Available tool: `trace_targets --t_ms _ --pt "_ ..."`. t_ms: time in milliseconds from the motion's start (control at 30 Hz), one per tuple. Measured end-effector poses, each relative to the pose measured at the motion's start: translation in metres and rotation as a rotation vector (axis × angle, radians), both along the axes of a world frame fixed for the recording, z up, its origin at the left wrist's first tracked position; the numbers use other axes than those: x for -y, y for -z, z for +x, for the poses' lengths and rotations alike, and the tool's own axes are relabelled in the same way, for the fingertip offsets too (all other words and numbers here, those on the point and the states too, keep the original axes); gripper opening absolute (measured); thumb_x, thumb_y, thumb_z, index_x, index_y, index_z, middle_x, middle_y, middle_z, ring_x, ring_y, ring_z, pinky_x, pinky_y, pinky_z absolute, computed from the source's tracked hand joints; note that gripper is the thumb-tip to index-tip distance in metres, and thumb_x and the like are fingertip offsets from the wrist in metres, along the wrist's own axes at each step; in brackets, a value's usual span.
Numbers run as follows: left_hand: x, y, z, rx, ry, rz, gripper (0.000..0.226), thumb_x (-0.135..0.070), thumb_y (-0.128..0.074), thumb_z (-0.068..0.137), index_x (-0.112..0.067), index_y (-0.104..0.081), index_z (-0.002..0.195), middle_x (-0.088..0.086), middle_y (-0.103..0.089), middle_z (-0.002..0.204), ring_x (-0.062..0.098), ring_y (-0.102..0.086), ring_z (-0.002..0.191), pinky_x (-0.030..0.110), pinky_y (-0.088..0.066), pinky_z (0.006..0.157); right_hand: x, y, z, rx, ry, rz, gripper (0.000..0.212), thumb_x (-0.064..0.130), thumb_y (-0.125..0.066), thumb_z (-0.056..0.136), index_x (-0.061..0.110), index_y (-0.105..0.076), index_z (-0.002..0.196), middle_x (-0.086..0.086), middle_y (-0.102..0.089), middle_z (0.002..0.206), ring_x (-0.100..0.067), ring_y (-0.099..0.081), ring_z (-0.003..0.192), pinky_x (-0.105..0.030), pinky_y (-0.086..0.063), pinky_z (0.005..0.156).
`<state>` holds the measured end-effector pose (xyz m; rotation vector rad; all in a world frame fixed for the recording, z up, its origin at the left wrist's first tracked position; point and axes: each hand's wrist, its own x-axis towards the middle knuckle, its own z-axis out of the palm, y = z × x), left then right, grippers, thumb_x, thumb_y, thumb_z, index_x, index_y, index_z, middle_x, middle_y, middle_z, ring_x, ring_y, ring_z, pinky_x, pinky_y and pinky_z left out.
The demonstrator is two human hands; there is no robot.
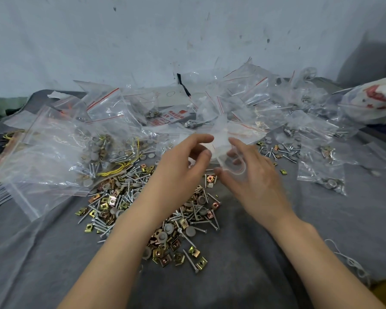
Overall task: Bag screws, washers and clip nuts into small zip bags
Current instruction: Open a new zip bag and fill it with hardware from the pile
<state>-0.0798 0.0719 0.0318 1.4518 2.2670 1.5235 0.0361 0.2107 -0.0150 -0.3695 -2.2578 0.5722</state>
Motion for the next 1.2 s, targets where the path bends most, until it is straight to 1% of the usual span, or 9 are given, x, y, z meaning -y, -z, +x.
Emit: trace_targets --t_ms 200,400,533,633,733,867,933,1100,1200 --pt "0.019 0.007 -0.003 -0.174 0.084 -0.329 0.023 -0.029 -0.056 0.099 -0.029 -0.063 0.12 -0.017 -0.067 0.102 -0.005 -0.06 0.094 0.02 -0.049 0.086 -0.017 -0.008 0.005 -0.16 0.013 -0.29 0.062 0.06 -0.067 0.087 0.035 -0.048 0.141 0.019 -0.062 0.114 0.001 -0.06 0.106 -0.015 -0.044 0.091" --pt "0.034 0.019 0.005 -0.469 0.147 -0.65 0.026 -0.048 -0.049 0.097 -0.043 -0.06 0.121 -0.016 -0.051 0.111 0.008 -0.043 0.109 0.031 -0.038 0.097 -0.024 -0.022 0.013 -0.329 0.03 -0.466 0.054 0.051 -0.072 0.088 0.034 -0.055 0.137 0.021 -0.068 0.111 0.004 -0.062 0.109 -0.032 -0.049 0.1" --pt "0.035 0.027 0.01 -0.59 0.101 -0.681 0.03 -0.051 -0.045 0.098 -0.045 -0.054 0.126 -0.016 -0.045 0.114 0.01 -0.038 0.112 0.029 -0.033 0.095 -0.024 -0.024 0.014 -0.435 -0.04 -0.561 0.044 0.033 -0.07 0.094 0.025 -0.055 0.135 0.029 -0.07 0.079 -0.002 -0.062 0.058 -0.029 -0.048 0.057" --pt "0.032 0.028 0.011 -0.581 0.085 -0.674 0.026 -0.049 -0.046 0.098 -0.043 -0.055 0.122 -0.013 -0.045 0.113 0.011 -0.038 0.113 0.028 -0.033 0.096 -0.021 -0.027 0.016 -0.472 -0.075 -0.606 0.038 0.028 -0.069 0.097 0.027 -0.055 0.132 0.009 -0.065 0.066 -0.034 -0.053 0.074 -0.015 -0.044 0.041" --pt "0.031 0.028 0.011 -0.57 0.071 -0.675 0.025 -0.049 -0.044 0.098 -0.039 -0.054 0.119 -0.012 -0.046 0.115 0.012 -0.037 0.115 0.028 -0.033 0.097 -0.022 -0.03 0.017 -0.462 -0.085 -0.574 0.04 0.034 -0.069 0.096 0.026 -0.056 0.133 -0.002 -0.064 0.079 -0.033 -0.059 0.075 -0.038 -0.049 0.06" --pt "0.03 0.026 0.012 -0.52 0.059 -0.645 0.026 -0.046 -0.042 0.099 -0.032 -0.055 0.117 -0.012 -0.052 0.114 0.01 -0.043 0.112 0.03 -0.037 0.1 -0.03 -0.033 0.018 -0.472 -0.041 -0.535 0.043 0.038 -0.07 0.094 0.024 -0.057 0.133 0.028 -0.07 0.102 0.014 -0.064 0.084 -0.003 -0.046 0.075" --pt "0.029 0.023 0.013 -0.479 0.057 -0.62 0.024 -0.044 -0.044 0.099 -0.031 -0.056 0.114 -0.013 -0.057 0.112 0.01 -0.047 0.108 0.03 -0.039 0.098 -0.031 -0.041 0.018 -0.484 -0.004 -0.51 0.046 0.039 -0.07 0.094 0.021 -0.058 0.134 0.04 -0.064 0.106 0.013 -0.062 0.099 -0.004 -0.043 0.084" --pt "0.027 0.02 0.012 -0.422 0.033 -0.606 0.017 -0.033 -0.046 0.099 -0.032 -0.059 0.11 -0.016 -0.059 0.103 0.008 -0.052 0.103 0.027 -0.04 0.091 -0.033 -0.058 0.023 -0.538 0.002 -0.406 0.057 0.05 -0.069 0.091 0.013 -0.059 0.134 0.031 -0.064 0.119 0.004 -0.061 0.112 -0.016 -0.046 0.097" --pt "0.028 0.023 0.012 -0.443 0.072 -0.634 0.019 -0.037 -0.045 0.1 -0.033 -0.058 0.112 -0.015 -0.059 0.109 0.009 -0.051 0.107 0.03 -0.04 0.095 -0.031 -0.058 0.026 -0.425 0.02 -0.362 0.061 0.064 -0.067 0.087 0.032 -0.054 0.136 0.021 -0.065 0.127 -0.002 -0.06 0.12 -0.037 -0.046 0.108"
